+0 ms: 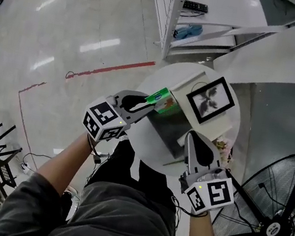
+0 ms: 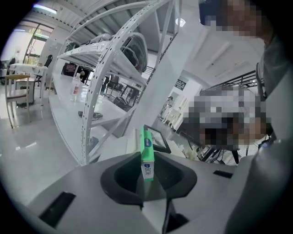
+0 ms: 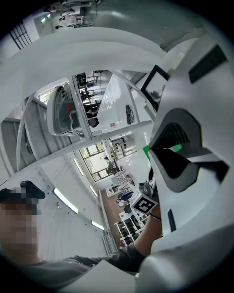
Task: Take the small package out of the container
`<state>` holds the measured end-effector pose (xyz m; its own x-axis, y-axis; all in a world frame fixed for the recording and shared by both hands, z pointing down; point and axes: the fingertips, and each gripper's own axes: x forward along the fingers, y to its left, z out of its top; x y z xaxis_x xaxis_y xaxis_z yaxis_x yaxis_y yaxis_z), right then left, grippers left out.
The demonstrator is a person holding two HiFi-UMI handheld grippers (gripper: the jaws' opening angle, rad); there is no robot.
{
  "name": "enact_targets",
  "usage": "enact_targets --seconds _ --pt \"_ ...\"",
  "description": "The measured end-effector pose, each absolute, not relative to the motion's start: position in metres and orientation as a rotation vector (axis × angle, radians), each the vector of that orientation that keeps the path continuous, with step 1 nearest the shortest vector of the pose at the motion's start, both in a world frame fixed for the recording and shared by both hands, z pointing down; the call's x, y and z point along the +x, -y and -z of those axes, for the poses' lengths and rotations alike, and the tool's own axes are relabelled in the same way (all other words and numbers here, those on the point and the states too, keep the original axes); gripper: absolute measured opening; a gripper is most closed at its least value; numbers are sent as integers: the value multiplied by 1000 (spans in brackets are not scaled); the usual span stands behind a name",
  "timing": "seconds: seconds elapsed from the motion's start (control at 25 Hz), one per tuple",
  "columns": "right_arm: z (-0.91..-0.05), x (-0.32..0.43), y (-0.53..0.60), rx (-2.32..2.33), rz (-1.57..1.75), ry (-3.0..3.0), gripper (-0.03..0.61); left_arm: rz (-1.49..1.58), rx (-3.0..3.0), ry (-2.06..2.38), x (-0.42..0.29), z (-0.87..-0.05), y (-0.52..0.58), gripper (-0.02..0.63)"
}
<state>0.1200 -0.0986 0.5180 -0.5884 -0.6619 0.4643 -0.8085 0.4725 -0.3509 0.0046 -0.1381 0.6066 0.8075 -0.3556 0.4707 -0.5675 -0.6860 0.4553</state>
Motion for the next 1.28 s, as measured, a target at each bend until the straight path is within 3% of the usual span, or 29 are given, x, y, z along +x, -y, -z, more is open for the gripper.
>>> enact_targets --seconds 1.28 --pt "-368 99 126 1396 -442 2643 22 -187 2709 885 -24 -372 150 97"
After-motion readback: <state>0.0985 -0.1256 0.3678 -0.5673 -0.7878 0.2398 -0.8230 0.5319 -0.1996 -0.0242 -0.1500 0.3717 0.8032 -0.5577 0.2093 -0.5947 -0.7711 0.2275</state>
